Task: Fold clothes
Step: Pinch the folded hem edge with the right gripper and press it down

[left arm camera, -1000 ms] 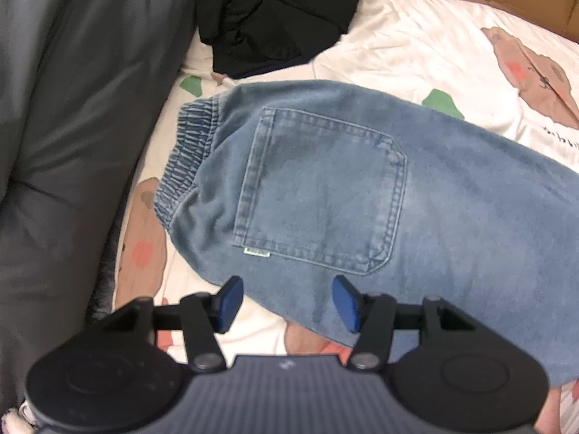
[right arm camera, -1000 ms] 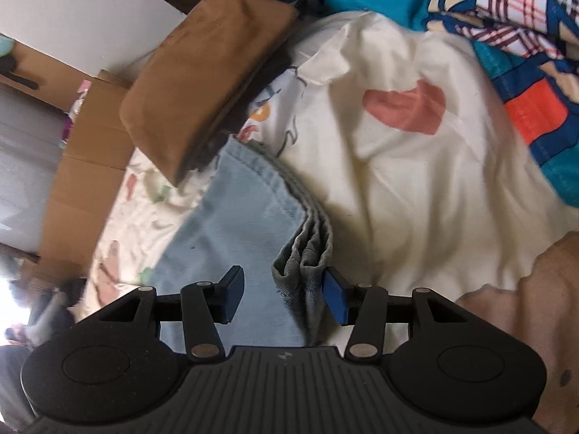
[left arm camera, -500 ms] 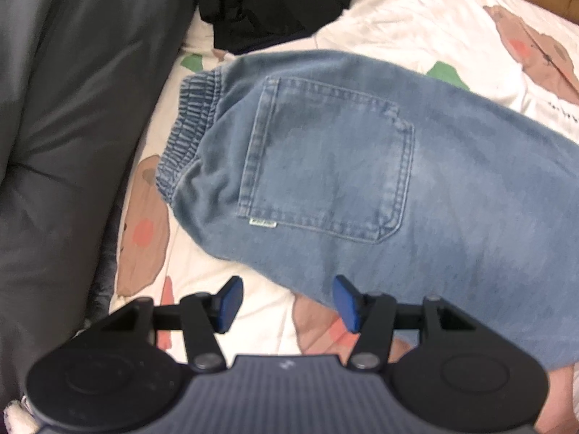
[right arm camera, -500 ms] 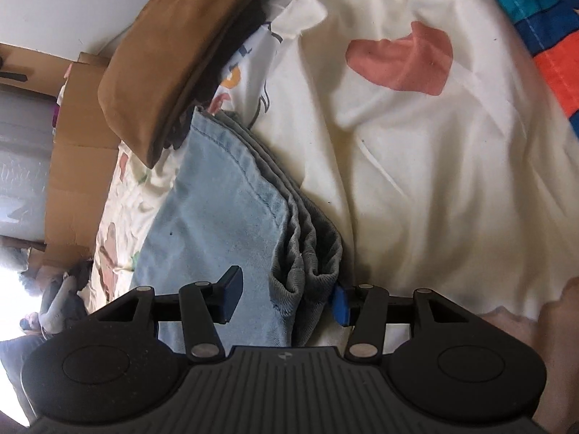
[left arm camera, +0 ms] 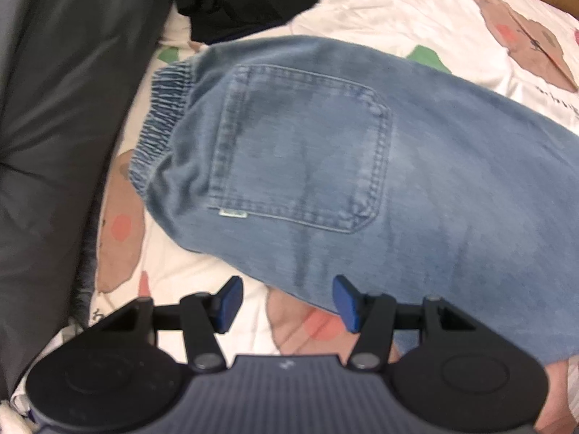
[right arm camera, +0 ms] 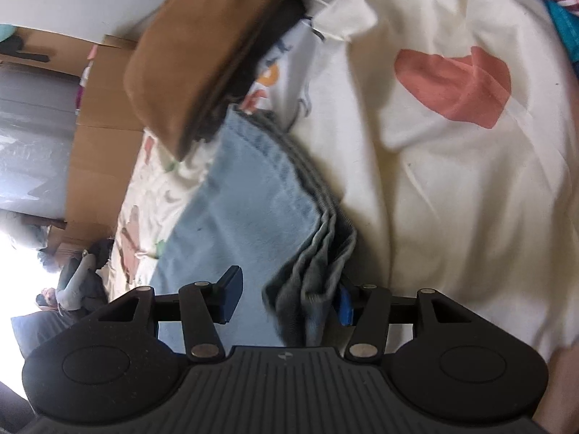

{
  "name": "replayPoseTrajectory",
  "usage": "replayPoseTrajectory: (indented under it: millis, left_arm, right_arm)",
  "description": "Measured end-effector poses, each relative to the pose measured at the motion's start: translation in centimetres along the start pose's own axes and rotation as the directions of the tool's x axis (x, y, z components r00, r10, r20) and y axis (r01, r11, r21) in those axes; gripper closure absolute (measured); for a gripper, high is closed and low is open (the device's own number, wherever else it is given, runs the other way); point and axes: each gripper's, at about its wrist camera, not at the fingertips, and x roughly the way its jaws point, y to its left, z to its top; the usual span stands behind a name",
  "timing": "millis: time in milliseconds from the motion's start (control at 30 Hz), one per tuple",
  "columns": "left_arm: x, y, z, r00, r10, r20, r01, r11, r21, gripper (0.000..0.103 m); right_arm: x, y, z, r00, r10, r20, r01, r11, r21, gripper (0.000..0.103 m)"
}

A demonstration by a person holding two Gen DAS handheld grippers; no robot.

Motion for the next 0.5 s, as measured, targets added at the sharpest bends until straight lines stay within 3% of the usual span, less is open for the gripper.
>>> replayPoseTrajectory:
  millis: [267,500]
  left_arm:
    - [0.3,0.1,0.0,1.0,-0.002,-0.012,0.002,1.0,-0.007,0.045]
    - [1.2,-0.1,0.3,1.0,-0.007,-0.02,0.007,1.0,-0.006,0.045]
  right_arm:
    - [2.2,-0.5,1.7,0.998,-0.003,-0.062,0.002,1.0,-0.015,0.048]
    - [0.5,0.4,1.3,0.997,0.055,-0.061,-0.056,0.998,-0.016,0.049]
